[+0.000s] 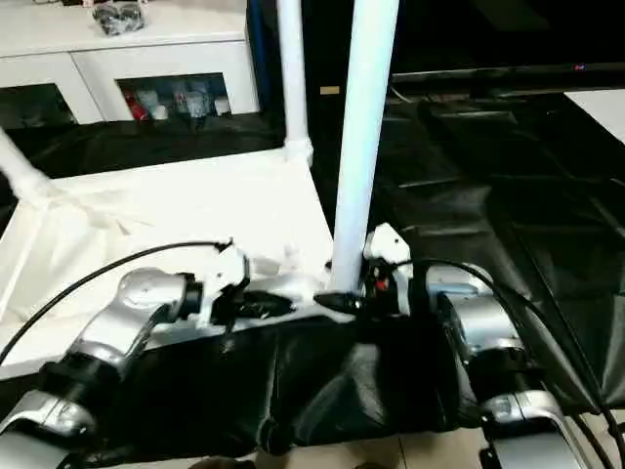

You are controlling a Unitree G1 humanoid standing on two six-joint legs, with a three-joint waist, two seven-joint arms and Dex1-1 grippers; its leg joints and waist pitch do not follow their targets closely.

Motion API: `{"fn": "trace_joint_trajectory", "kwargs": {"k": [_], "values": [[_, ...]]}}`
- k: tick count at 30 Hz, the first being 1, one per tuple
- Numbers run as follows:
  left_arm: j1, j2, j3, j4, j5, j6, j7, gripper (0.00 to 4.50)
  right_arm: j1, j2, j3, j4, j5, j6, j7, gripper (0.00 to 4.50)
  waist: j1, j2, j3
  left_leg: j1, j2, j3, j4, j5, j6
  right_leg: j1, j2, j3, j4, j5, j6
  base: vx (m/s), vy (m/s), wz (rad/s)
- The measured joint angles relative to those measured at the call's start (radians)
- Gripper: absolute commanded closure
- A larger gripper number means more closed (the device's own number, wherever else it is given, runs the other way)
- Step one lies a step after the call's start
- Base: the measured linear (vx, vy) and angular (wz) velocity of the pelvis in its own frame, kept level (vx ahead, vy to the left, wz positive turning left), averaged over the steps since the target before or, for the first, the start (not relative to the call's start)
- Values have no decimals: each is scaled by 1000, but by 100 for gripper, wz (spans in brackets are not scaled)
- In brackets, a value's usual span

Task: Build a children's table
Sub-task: Rotate leg to tighten

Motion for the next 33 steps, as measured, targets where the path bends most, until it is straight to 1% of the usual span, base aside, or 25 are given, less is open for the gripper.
{"fn": "trace_joint_trajectory", "kwargs": {"k": [2, 4, 6, 7, 8, 10, 14, 15, 18, 19, 21, 24, 25, 26, 27, 28, 29, 31, 33], "values": [[2, 4, -2, -6, -1, 4, -10, 450, 1, -6, 5, -7, 0, 7, 10, 161, 1, 0, 0, 0, 0, 0, 0, 0, 0, 0, 0, 0, 0, 0, 0, 0, 0, 0], [3, 9, -5, -9, -5, 10, -19, 450, 6, -12, 11, -21, 0, 16, 21, 189, 2, 0, 0, 0, 0, 0, 0, -2, -3, 0, 0, 0, 0, 0, 0, 0, 0, 0], [3, 11, -7, -12, -8, 13, -23, 450, 8, -18, 13, -30, -2, 15, 23, 195, 3, 0, 0, 0, 0, 0, 0, -2, -3, 0, 0, 0, 0, 0, 0, 0, 0, 0], [3, 11, -7, -15, -9, 14, -23, 450, 8, -19, 14, -35, -3, 15, 23, 210, 3, 0, 0, 1, 0, 0, 1, -2, -3, 1, 0, 0, 0, 0, 0, 0, 0, 0], [3, 11, -7, -16, -9, 15, -23, 450, 8, -20, 14, -36, -3, 16, 23, 216, 4, 0, 0, 1, 0, 0, 1, -2, -3, 1, 0, 0, 0, 0, 0, 0, 0, 0], [3, 10, -7, -16, -9, 15, -22, 450, 14, -20, 13, -47, -3, 16, 22, 219, 5, 0, 0, 1, 0, 0, 1, -2, -3, 1, 0, 0, 1, 0, 0, 0, 0, 0], [3, -5, -14, -16, 2, 15, -7, 450, 35, -16, 12, -70, -5, 16, 1, 224, 13, 0, 0, 2, 0, 0, 1, -2, -3, 2, 0, 0, 1, 0, 0, 0, 0, 0], [0, -11, -14, -7, 6, 14, 10, 450, 39, -11, 7, -70, -7, 16, -20, 225, 14, -1, 0, 3, 0, 0, 1, -2, -3, 3, 0, 0, 1, 0, 0, 0, 0, 0], [-37, -48, -12, 47, 35, 12, 103, 450, 42, 38, -39, -52, -19, 10, -153, 234, 13, -2, -1, 6, 0, 0, 1, -2, -4, 6, 0, 1, 2, 0, 0, 0, 0, 0], [-51, -62, -12, 68, 49, 11, 131, 450, 40, 57, -55, -39, -25, 9, -204, 245, 10, -1, -1, 6, 0, 0, 1, -2, -4, 7, 0, 2, 1, 0, 0, 0, 0, 0], [-68, -83, -5, 100, 64, 7, 187, 450, 33, 97, -74, -15, -46, -4, -308, 250, 1, -2, -1, 8, -1, 0, 1, -2, -4, 8, 0, 2, 1, -3, 5, 0, 0, 0], [-102, -122, 4, 157, 92, 7, 287, 450, 4, 170, -110, 43, -70, -10, -503, 253, -20, -2, -1, 10, -1, 0, 1, -2, -4, 9, 0, 2, 0, -3, 6, 0, 0, 0], [-123, -148, 10, 192, 106, 9, 344, 450, -17, 213, -132, 78, -83, -12, -614, 254, -29, -2, -1, 11, -1, 0, 1, -2, -4, 10, -1, 2, -1, -4, 6, 0, 0, 0], [-132, -161, 10, 205, 115, 10, 375, 450, -32, 230, -138, 97, -87, -11, -672, 254, -35, -2, -1, 11, -2, 0, 1, -2, -4, 10, -1, 2, -3, -4, 6, 0, 0, 0], [-137, -175, 12, 216, 120, 11, 401, 450, -39, 244, -146, 110, -89, -11, -721, 254, -38, -1, -1, 11, -2, 0, 0, -2, -4, 11, -1, 1, -6, -4, 6, 0, 0, 0], [-143, -189, 15, 231, 121, 11, 433, 450, -52, 271, -166, 131, -89, -11, -783, 254, -41, -1, -1, 11, -2, -2, -1, -2, -4, 12, 0, 0, -11, -4, 6, 0, 0, 0], [-150, -196, 15, 240, 123, 12, 446, 450, -59, 284, -175, 139, -91, -11, -815, 254, -44, -1, -1, 11, -2, -2, -2, -2, -4, 13, 0, -1, -13, -4, 6, 0, 0, 0], [-166, -216, 16, 268, 136, 7, 488, 450, -82, 320, -198, 170, -102, -12, -910, 254, -54, -1, -1, 11, -2, -3, -1, -2, -4, 14, 0, -1, -17, -4, 6, 0, 0, 0], [-168, -220, 17, 275, 139, -1, 497, 450, -84, 332, -203, 175, -115, -22, -937, 254, -60, -1, -1, 11, -4, -3, -1, -2, -4, 15, -1, 0, -19, -3, 6, 0, 0, 0]]}}
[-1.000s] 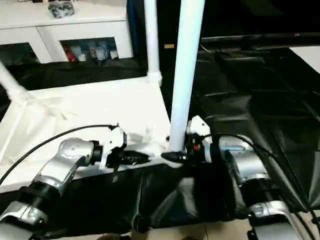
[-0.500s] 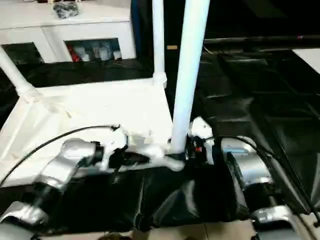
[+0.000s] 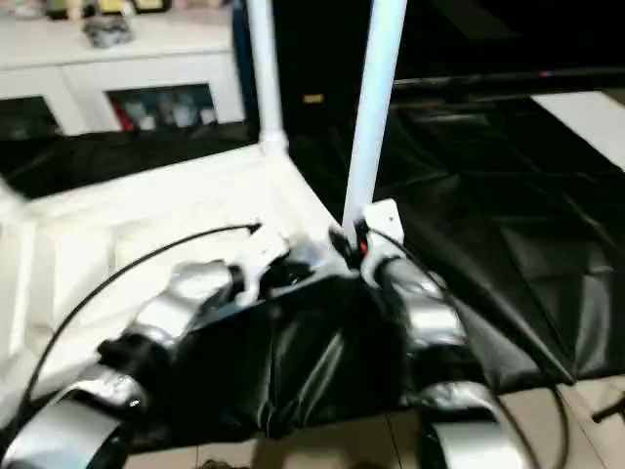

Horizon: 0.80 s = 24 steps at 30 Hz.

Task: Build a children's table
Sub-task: Rotate leg to tighten, then rotate table base

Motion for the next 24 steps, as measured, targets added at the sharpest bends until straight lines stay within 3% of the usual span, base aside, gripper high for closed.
{"fn": "trace_joint_trajectory", "kwargs": {"k": [1, 4, 8, 13, 14, 19, 24], "values": [[0, 0, 0, 1, 2, -4, 0, 450, 0, 4, -2, 5, -2, -12, -6, 254, -1, 0, 0, 0, -1, 0, 0, 0, 0, 0, 0, 0, -1, 0, 0, 0, 0, 0], [0, 0, 0, 1, 3, -10, -2, 450, 0, 7, -8, 16, 2, -33, -4, 184, -1, 0, 0, 0, -2, 0, 0, 0, 0, 0, -1, 1, -1, 1, -1, 0, 0, 0], [0, 1, -1, 1, 4, -20, -9, 450, 16, 4, -10, -2, 22, -45, 26, 147, 1, 0, 0, 0, -2, 0, -1, 0, 0, 0, -1, 1, -1, 4, -5, 0, 0, 0], [0, -4, -16, 1, 4, -39, -25, 450, 95, -75, 20, -100, 17, -60, 155, 119, 17, 4, -1, -1, -2, 0, -3, 0, 0, 1, -1, 1, 0, 7, -5, 0, 0, 0], [0, -8, -18, 1, 4, -43, -27, 450, 113, -96, 23, -123, 25, -59, 185, 94, 24, 5, -1, -1, -2, 0, -4, 0, 0, 1, -1, 1, 0, 7, -5, 0, 0, 0], [0, -18, -26, -2, 3, -56, -41, 450, 278, -269, 11, -302, 114, -30, 410, 65, 41, 13, -2, -3, -1, 1, -5, 0, 1, 2, -1, 2, 1, 8, -4, 0, 0, 0], [0, -6, -23, -11, -3, -66, -54, 450, 405, -372, -23, -441, 208, 62, 569, 40, 40, 17, -1, -8, 0, 0, -5, 0, 1, -1, -1, 1, 1, 9, 0, 0, 0, 0]]}}
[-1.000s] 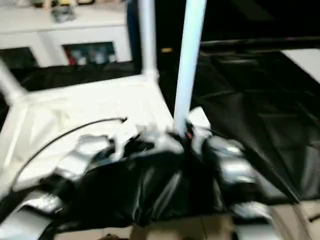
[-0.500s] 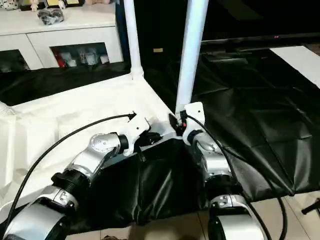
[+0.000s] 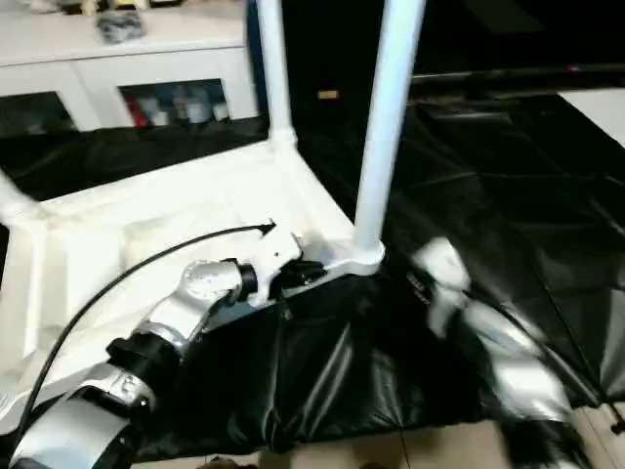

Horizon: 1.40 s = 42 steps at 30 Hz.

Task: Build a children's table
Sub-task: Rotate table base

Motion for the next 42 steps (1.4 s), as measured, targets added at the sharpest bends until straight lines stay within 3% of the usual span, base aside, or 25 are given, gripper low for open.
{"fn": "trace_joint_trajectory", "kwargs": {"k": [6, 7, 11, 13, 15, 20, 21, 22, 27, 28, 30, 37, 42], "values": [[42, 8, 9, -65, -20, -2, -13, 450, 33, -63, -49, -158, 107, 93, 55, 40, 2, -2, 1, -4, 1, 0, 0, 3, 5, -5, 0, 0, 3, -2, 4, 0, 0, 0], [59, 9, 10, -89, -31, -1, -15, 408, 44, -63, -45, -182, 112, 108, 59, 38, 5, -3, 0, -6, 1, 0, 1, 4, 7, -8, 0, -1, 4, -3, 5, 0, 0, 0], [67, 8, 23, -181, -57, 27, -9, 401, 40, -41, -12, -211, 111, 131, 46, 38, 12, -4, 0, -16, 1, 0, 4, 4, 11, -15, 0, -1, 5, -3, 5, 0, 0, 0], [70, 22, 54, -232, -79, 70, 8, 355, 26, -4, 8, -230, 107, 145, 16, 38, 9, -4, 0, -16, 1, 0, 5, 4, 11, -17, 0, 0, 6, -3, 5, 0, 0, 0], [75, 42, 85, -278, -97, 96, 19, 365, 15, 15, 23, -240, 105, 152, -1, 38, 11, -4, 0, -16, 2, 0, 5, 4, 11, -17, 0, -1, 6, -3, 5, 0, 0, 0], [215, 223, 154, -550, -233, 307, -122, 317, -35, 96, 75, -237, 91, 177, -72, 38, 1, -6, -1, -14, 4, 0, 5, 5, 10, -17, 2, -1, 8, -3, 5, 0, 0, 0], [257, 267, 160, -614, -262, 356, -159, 317, -55, 121, 88, -219, 78, 173, -92, 38, -2, -8, 0, -14, 4, 0, 4, 5, 10, -18, 2, -1, 9, -3, 5, 0, 0, 0], [310, 321, 160, -689, -297, 420, -213, 283, -79, 156, 95, -195, 57, 164, -123, 38, -2, -10, 1, -14, 4, 0, 5, 5, 9, -18, 2, 0, 10, -3, 5, 0, 0, 0], [408, 417, 175, -849, -376, 563, -283, 273, -165, 233, 118, -96, 17, 143, -208, 38, 15, -15, 3, -14, 3, 3, 5, 2, 3, -17, 1, 3, 11, -3, 4, 0, 0, 0], [433, 443, 179, -891, -393, 589, -288, 241, -198, 265, 123, -52, 5, 131, -244, 38, 13, -17, 3, -13, 3, 5, 5, 2, 3, -17, 1, 4, 12, -3, 4, 0, 0, 0], [457, 467, 180, -939, -411, 626, -291, 230, -243, 306, 131, 15, -19, 109, -297, 38, 12, -18, 3, -12, 3, 5, 5, 3, 3, -16, 1, 5, 12, -2, 3, 0, 0, 0], [492, 513, 125, -1011, -373, 721, -262, 170, -442, 441, 125, 329, -91, 24, -543, 38, 7, -21, 5, -5, 3, 5, 4, 6, -2, -14, 1, 6, 18, -2, 2, 0, 0, 0], [500, 554, 76, -997, -306, 731, -210, 137, -536, 490, 68, 499, -99, -54, -728, 38, 1, -22, 6, -3, 3, 5, 2, 8, -6, -14, 2, 6, 21, -3, 3, 0, 0, 0]]}}
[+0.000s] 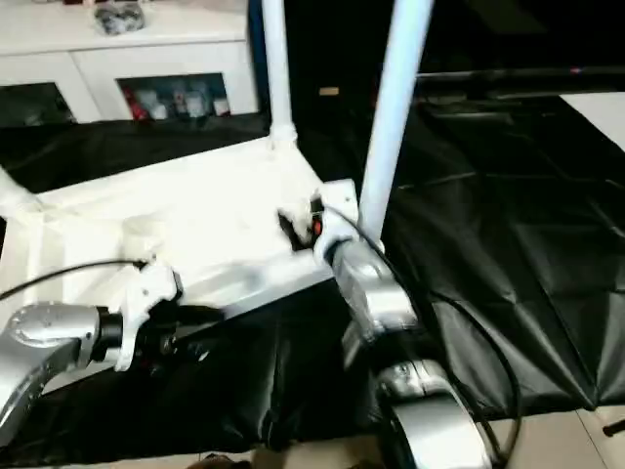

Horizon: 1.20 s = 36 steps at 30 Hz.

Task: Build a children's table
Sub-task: Rotate table base

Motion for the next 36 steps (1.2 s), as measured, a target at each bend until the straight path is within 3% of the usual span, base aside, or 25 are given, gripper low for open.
{"fn": "trace_joint_trajectory", "kwargs": {"k": [12, 17, 22, 28, 36], "values": [[1, 6, -61, 11, 58, -43, 43, 36, -116, 5, -48, 223, -37, -143, -195, 38, 14, -3, 0, 1, 0, 0, 1, 0, 0, 4, 0, 0, 3, 0, 0, 0, 0, 0], [-27, 4, -70, 57, 80, -75, 74, 6, -150, -61, -75, 285, -37, -191, -225, 38, 21, -3, 1, 0, 0, 0, 1, 0, 0, 8, 0, 2, 3, 0, 1, 0, 0, 0], [-40, -3, -69, 126, 131, -104, 133, 6, -147, -160, -108, 305, -38, -219, -240, 38, 24, -3, 1, -4, 0, 0, 3, 0, 0, 10, -1, 3, 3, -1, 1, 0, 0, 0], [-104, -52, -76, 209, 160, -158, 188, 6, -126, -251, -121, 324, -51, -251, -236, 38, 16, -1, 1, -7, 0, 0, 3, 3, 2, 8, -1, 2, 2, -1, 1, 0, 0, 0], [-97, -139, -40, 250, 158, -286, 274, 6, -66, -300, -122, 292, -56, -315, -71, 38, 1, 14, -2, -14, 1, -1, 6, 5, 7, 5, -1, 0, 0, -1, 1, 0, 0, 0]]}}
